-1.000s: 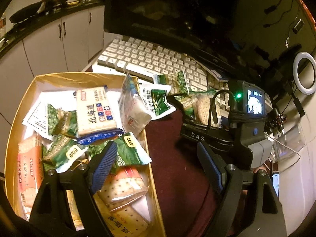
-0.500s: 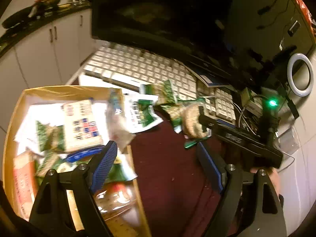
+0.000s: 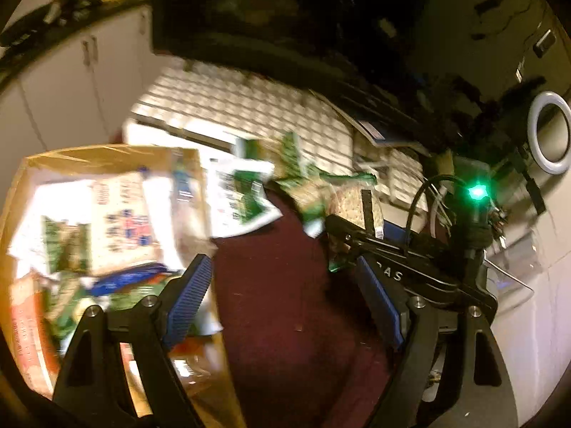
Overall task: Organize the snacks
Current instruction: 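Grasp the round cracker pack with the right tool while the left grasps a green pea bag, then carry the round cracker pack and green pea bag into the tray and release both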
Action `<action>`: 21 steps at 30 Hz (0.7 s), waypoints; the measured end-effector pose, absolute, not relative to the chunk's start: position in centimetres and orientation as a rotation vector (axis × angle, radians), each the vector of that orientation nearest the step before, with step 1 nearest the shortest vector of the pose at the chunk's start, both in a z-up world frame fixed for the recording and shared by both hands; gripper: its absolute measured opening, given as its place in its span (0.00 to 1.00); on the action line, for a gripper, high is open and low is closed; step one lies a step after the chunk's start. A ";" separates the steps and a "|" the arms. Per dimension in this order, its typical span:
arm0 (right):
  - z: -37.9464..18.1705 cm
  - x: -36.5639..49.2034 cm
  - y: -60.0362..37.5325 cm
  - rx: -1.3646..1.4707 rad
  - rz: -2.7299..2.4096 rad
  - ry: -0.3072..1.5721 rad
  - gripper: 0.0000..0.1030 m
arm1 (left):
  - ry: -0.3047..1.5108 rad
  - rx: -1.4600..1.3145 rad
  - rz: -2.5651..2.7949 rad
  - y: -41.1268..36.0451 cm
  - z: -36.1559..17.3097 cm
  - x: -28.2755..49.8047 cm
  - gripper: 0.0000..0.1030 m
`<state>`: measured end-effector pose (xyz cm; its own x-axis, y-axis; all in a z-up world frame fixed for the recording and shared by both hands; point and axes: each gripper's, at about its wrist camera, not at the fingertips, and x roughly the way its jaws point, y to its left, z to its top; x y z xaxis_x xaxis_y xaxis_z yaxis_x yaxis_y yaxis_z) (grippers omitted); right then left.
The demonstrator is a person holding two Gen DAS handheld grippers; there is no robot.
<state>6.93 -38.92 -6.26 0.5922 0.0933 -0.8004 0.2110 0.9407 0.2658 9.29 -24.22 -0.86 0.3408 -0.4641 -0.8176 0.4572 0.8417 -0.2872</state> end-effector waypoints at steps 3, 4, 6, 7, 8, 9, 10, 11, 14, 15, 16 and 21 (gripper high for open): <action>-5.5 5.2 -40.9 0.415 -0.092 0.878 0.73 | 1.135 -0.008 -0.643 -26.4 -1.7 10.6 0.81; -5.2 4.8 -41.4 0.431 -0.102 0.859 0.73 | 1.141 0.000 -0.640 -27.3 -1.9 11.2 0.81; -5.0 3.9 -42.6 0.462 -0.150 0.823 0.73 | 1.157 -0.009 -0.626 -28.9 -2.3 12.5 0.80; -4.9 3.7 -42.9 0.468 -0.167 0.811 0.73 | 1.183 -0.026 -0.624 -29.7 -2.7 13.2 0.80; -5.1 3.6 -43.3 0.474 -0.191 0.799 0.73 | 1.212 -0.036 -0.619 -30.6 -3.3 14.0 0.80; -5.2 3.6 -43.6 0.483 -0.209 0.789 0.73 | 1.225 -0.034 -0.608 -31.3 -3.7 14.5 0.80; -5.5 3.5 -44.0 0.499 -0.224 0.780 0.73 | 1.229 -0.015 -0.584 -32.3 -4.2 15.1 0.80; -5.8 3.5 -44.3 0.520 -0.229 0.782 0.73 | 1.223 0.000 -0.566 -32.8 -4.5 15.4 0.79; -6.7 3.5 -45.1 0.560 -0.222 0.805 0.73 | 1.181 0.059 -0.497 -34.3 -5.1 16.0 0.75; -6.8 3.6 -44.9 0.560 -0.216 0.811 0.73 | 1.172 0.093 -0.468 -34.8 -5.4 16.0 0.73; -6.9 3.8 -44.8 0.555 -0.213 0.811 0.73 | 1.175 0.116 -0.447 -35.1 -5.8 16.1 0.72; -6.8 4.1 -44.8 0.549 -0.206 0.801 0.73 | 1.183 0.188 -0.391 -35.6 -7.3 16.2 0.47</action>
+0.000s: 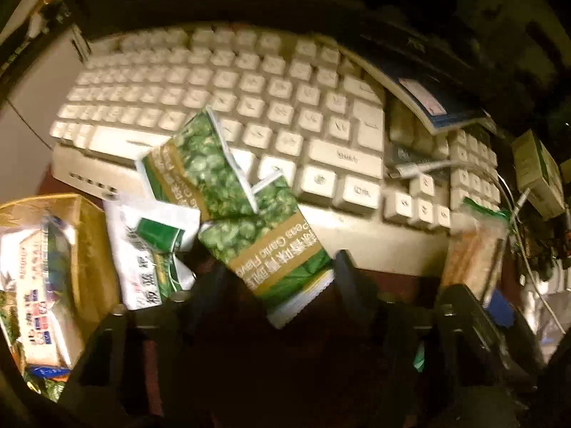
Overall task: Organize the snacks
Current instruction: 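Carry the round cracker pack and green pea bag into the tray and release both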
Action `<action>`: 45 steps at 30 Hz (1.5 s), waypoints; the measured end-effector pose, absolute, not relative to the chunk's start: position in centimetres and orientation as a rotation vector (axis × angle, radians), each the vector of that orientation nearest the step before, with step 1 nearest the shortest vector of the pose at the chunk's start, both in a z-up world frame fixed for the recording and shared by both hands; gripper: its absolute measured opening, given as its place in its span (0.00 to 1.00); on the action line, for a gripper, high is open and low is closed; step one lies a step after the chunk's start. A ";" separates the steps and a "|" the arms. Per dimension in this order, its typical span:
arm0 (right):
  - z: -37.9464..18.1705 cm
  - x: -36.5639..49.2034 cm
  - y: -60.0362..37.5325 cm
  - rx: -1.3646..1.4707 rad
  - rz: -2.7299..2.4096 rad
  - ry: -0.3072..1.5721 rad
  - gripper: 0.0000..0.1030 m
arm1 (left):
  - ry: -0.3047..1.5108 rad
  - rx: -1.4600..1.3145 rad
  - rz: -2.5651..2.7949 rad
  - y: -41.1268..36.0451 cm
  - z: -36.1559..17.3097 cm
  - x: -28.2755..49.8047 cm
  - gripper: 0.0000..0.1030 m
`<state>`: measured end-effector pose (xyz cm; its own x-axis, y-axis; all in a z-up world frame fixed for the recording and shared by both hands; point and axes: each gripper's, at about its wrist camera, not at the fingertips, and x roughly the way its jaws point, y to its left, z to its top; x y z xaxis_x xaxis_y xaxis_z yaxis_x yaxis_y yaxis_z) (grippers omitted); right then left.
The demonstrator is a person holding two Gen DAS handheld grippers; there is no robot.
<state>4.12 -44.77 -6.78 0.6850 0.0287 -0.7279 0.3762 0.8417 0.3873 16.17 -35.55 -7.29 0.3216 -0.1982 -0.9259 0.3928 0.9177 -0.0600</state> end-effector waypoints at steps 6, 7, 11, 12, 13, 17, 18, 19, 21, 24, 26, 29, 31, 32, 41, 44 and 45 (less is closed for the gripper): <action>-6.7 3.6 -44.9 0.556 -0.194 0.781 0.73 | 1.197 0.124 -0.474 -32.4 -6.0 14.1 0.40; -6.7 3.4 -45.0 0.559 -0.189 0.778 0.73 | 1.181 0.121 -0.493 -31.6 -5.5 13.3 0.40; -6.4 2.9 -45.1 0.565 -0.148 0.755 0.73 | 1.169 0.041 -0.634 -28.1 -3.7 9.5 0.40; -6.3 2.6 -45.3 0.564 -0.131 0.744 0.73 | 1.170 0.026 -0.647 -27.0 -3.2 8.5 0.40; -6.1 2.5 -45.1 0.560 -0.110 0.734 0.73 | 1.175 0.008 -0.661 -25.9 -2.8 7.5 0.40; -5.7 2.6 -43.6 0.537 0.005 0.717 0.73 | 1.168 -0.106 -0.750 -21.5 0.2 3.9 0.40; -5.6 2.6 -43.0 0.525 0.040 0.717 0.73 | 1.150 -0.125 -0.753 -20.5 1.0 3.3 0.40; -5.3 2.7 -42.1 0.505 0.082 0.717 0.73 | 1.127 -0.139 -0.746 -18.9 2.0 2.9 0.40; -4.7 2.9 -40.3 0.479 0.157 0.733 0.73 | 1.080 -0.158 -0.688 -15.8 3.4 3.1 0.40; -3.0 3.0 -36.8 0.444 0.256 0.745 0.73 | 1.020 -0.177 -0.563 -11.3 4.5 3.8 0.40; -1.6 3.4 -34.0 0.405 0.305 0.767 0.73 | 0.998 -0.199 -0.507 -8.9 4.6 4.8 0.40; -0.3 4.7 -29.9 0.364 0.381 0.791 0.73 | 0.986 -0.274 -0.490 -6.1 4.4 6.8 0.40; -0.4 6.0 -27.5 0.335 0.429 0.808 0.73 | 0.986 -0.329 -0.492 -4.6 3.9 8.3 0.40; -0.8 6.9 -26.9 0.325 0.431 0.824 0.73 | 0.993 -0.344 -0.498 -4.1 3.5 9.3 0.40; -3.7 11.4 -22.7 0.229 0.341 0.935 0.73 | 1.049 -0.240 -0.435 -4.7 -0.4 12.1 0.42; -3.8 11.2 -22.7 0.236 0.317 0.936 0.73 | 1.035 -0.204 -0.392 -4.8 -0.8 12.1 0.56; -3.6 11.1 -22.5 0.240 0.323 0.926 0.73 | 1.015 -0.185 -0.371 -4.8 -0.7 11.7 0.65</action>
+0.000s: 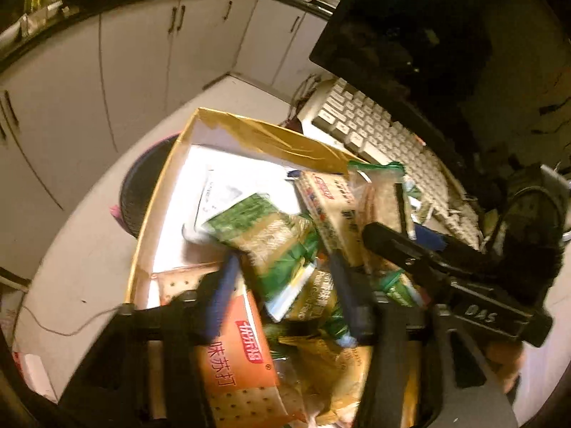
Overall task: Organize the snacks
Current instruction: 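Carry the round cracker pack and green pea bag into the tray and release both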
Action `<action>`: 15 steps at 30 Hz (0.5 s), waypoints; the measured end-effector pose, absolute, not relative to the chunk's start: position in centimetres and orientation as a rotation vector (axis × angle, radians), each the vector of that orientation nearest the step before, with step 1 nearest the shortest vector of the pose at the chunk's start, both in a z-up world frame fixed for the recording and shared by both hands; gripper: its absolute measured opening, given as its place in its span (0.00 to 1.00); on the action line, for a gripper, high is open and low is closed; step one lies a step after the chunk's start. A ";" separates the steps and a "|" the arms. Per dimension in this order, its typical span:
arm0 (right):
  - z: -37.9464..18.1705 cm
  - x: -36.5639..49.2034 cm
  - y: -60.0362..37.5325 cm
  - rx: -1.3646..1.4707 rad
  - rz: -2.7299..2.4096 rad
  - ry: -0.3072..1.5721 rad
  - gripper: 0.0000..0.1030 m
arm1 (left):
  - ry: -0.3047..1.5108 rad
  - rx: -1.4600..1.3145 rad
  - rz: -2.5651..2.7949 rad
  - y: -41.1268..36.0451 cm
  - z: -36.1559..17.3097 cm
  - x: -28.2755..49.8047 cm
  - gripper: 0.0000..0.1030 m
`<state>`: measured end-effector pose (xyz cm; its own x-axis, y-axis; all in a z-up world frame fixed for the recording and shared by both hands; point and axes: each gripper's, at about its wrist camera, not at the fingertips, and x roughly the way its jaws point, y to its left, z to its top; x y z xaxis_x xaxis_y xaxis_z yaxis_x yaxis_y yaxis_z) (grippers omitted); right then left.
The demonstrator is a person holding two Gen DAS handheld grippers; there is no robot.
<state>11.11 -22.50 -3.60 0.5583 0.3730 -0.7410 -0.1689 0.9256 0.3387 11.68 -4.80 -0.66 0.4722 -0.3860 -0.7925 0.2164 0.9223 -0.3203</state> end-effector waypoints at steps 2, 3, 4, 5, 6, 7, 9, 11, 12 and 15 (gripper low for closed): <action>-2.7 10.2 -23.0 0.240 0.323 0.885 0.76 | 0.973 -0.154 -0.344 -5.0 -0.3 11.0 0.73; -2.2 9.8 -23.4 0.245 0.319 0.866 0.77 | 0.956 -0.137 -0.336 -5.1 0.1 10.5 0.77; -1.7 9.3 -23.9 0.257 0.320 0.842 0.78 | 0.941 -0.115 -0.332 -5.5 0.3 10.2 0.77; -1.1 9.0 -24.5 0.273 0.330 0.825 0.78 | 0.925 -0.095 -0.329 -5.8 0.7 9.8 0.78; -0.5 8.4 -25.3 0.295 0.341 0.810 0.78 | 0.910 -0.084 -0.327 -6.0 1.2 9.4 0.78; -0.1 8.0 -26.1 0.317 0.347 0.799 0.78 | 0.889 -0.069 -0.326 -6.3 1.7 8.6 0.78; 0.3 7.2 -27.7 0.345 0.342 0.781 0.78 | 0.859 -0.066 -0.334 -6.8 2.3 7.8 0.79; 0.6 6.4 -30.0 0.350 0.277 0.763 0.78 | 0.816 -0.078 -0.363 -7.3 3.0 6.5 0.81; 0.5 6.1 -31.2 0.343 0.240 0.759 0.78 | 0.799 -0.080 -0.374 -7.6 3.2 6.1 0.82; -0.9 6.1 -34.8 0.362 0.142 0.798 0.78 | 0.774 -0.078 -0.399 -8.8 3.5 5.1 0.83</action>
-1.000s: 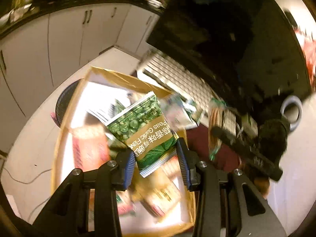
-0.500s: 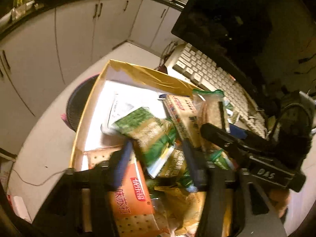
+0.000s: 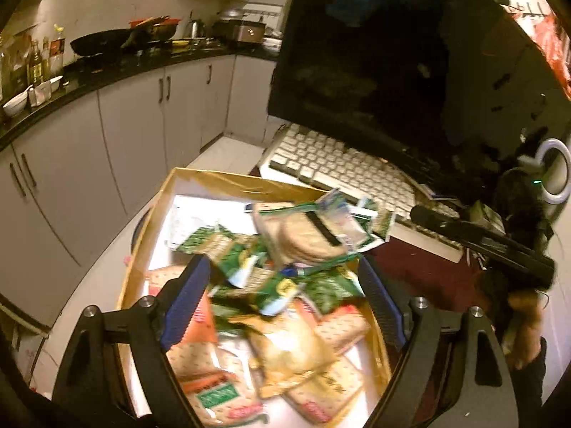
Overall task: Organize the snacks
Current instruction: 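Carry the round cracker pack and green pea bag into the tray and release both, then grasp a white sachet with the left tool while the right reaches a green pea bag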
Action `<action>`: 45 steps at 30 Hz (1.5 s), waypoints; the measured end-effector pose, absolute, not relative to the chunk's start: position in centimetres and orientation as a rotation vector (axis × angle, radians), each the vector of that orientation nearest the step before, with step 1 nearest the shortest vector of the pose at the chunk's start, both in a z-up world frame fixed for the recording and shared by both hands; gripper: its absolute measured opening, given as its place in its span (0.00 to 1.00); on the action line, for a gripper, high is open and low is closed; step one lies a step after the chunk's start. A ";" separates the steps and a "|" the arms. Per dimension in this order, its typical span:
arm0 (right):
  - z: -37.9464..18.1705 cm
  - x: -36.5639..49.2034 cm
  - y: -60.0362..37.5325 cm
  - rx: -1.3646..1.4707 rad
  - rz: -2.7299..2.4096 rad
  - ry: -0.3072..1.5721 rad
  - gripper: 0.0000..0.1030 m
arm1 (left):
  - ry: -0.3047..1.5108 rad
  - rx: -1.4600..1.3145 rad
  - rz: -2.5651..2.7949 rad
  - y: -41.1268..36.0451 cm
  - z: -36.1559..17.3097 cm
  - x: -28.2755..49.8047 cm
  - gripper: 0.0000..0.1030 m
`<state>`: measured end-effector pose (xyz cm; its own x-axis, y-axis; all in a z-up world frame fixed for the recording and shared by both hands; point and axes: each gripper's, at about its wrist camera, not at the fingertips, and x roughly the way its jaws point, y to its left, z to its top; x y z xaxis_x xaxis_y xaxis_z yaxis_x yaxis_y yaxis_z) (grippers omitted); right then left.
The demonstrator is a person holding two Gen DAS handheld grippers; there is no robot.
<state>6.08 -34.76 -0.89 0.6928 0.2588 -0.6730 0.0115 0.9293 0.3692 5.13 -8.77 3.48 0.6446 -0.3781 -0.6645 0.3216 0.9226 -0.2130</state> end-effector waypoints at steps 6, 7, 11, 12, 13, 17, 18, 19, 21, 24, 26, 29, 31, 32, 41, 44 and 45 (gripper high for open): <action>-5.3 8.8 -37.7 0.434 0.116 0.901 0.65 | 0.817 -0.087 -0.447 -10.6 3.0 5.2 0.83; -6.0 9.7 -38.0 0.477 0.106 0.916 0.60 | 0.824 -0.091 -0.455 -10.7 3.0 5.3 0.83; -7.3 12.3 -38.4 0.561 0.082 0.942 0.59 | 0.811 -0.071 -0.454 -10.9 3.3 4.6 0.83; -7.3 12.7 -38.3 0.552 0.066 0.944 0.59 | 0.808 -0.067 -0.448 -10.9 3.4 4.5 0.83; -7.3 13.2 -38.4 0.556 0.052 0.938 0.56 | 0.808 -0.066 -0.444 -10.9 3.4 4.4 0.83; -7.4 13.7 -38.6 0.632 -0.009 0.929 0.33 | 0.815 -0.067 -0.441 -10.9 3.4 4.2 0.83; -7.5 13.7 -38.7 0.638 -0.018 0.923 0.31 | 0.815 -0.067 -0.442 -11.0 3.4 4.2 0.83; -7.6 13.6 -38.7 0.638 -0.020 0.920 0.30 | 0.815 -0.068 -0.442 -11.2 3.4 4.2 0.83; -7.6 13.4 -38.5 0.622 -0.015 0.925 0.22 | 0.819 -0.058 -0.451 -11.8 3.4 4.2 0.83; -7.6 12.4 -38.9 0.633 0.000 0.924 0.12 | 0.824 -0.042 -0.474 -12.9 3.7 4.1 0.83; -7.1 10.6 -39.8 0.642 -0.002 0.908 0.08 | 0.834 -0.016 -0.497 -13.9 3.8 4.2 0.83; -6.4 7.9 -41.2 0.636 -0.020 0.889 0.07 | 0.855 0.038 -0.536 -16.0 3.8 4.8 0.83; -6.1 6.0 -42.2 0.620 -0.063 0.863 0.07 | 0.878 0.078 -0.566 -17.8 3.7 5.8 0.83; -6.1 5.4 -42.6 0.614 -0.072 0.851 0.07 | 0.896 0.103 -0.582 -19.0 3.6 6.4 0.83; -6.2 3.1 -45.6 0.676 -0.119 0.731 0.35 | 1.083 0.361 -0.525 -29.9 -1.3 13.1 0.69; -5.8 2.7 -46.0 0.699 -0.125 0.705 0.52 | 1.120 0.429 -0.432 -31.4 -3.5 15.3 0.63; -5.8 2.7 -46.1 0.700 -0.128 0.702 0.52 | 1.127 0.448 -0.408 -31.7 -4.1 15.7 0.57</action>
